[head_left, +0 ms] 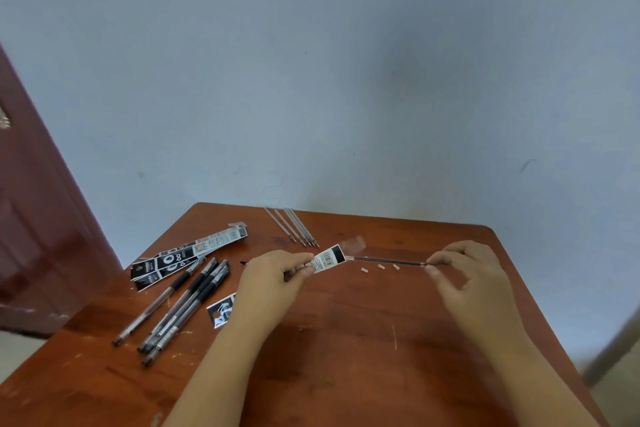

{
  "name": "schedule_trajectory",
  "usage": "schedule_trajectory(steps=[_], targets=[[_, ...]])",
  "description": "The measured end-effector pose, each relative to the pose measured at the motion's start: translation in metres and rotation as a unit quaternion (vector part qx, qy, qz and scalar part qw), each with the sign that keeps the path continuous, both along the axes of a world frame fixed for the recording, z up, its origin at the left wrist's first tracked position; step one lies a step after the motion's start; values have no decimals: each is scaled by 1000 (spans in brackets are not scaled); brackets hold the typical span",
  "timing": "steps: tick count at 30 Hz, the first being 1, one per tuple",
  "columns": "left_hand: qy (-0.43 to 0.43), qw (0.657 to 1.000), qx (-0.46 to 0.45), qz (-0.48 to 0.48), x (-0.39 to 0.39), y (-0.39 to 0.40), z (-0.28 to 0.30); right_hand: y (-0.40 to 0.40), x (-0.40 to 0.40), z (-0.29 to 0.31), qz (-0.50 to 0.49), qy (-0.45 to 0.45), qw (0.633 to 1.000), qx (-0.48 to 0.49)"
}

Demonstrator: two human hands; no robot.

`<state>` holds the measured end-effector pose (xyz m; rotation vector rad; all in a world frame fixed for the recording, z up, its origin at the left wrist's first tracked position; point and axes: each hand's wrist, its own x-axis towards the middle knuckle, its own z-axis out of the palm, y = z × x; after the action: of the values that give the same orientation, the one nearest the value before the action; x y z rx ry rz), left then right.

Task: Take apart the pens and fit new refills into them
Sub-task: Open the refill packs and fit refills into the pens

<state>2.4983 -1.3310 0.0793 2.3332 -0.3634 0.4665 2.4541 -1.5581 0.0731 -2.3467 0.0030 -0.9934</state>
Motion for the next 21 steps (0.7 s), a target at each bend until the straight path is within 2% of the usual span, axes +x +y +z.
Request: schedule_trajectory(steps=[6, 14, 17, 21], targets=[[24, 996, 18, 87, -13, 27, 4, 9, -1, 2, 26, 30, 997, 65], [67, 966, 94, 232, -31, 90, -3, 50, -10, -20, 132, 24, 989, 55], [69, 962, 98, 246, -28, 102, -4, 53, -13, -17, 131, 25, 989, 67], [57, 966, 142, 208, -8, 111, -6, 61, -13, -15, 120, 64, 984, 112]])
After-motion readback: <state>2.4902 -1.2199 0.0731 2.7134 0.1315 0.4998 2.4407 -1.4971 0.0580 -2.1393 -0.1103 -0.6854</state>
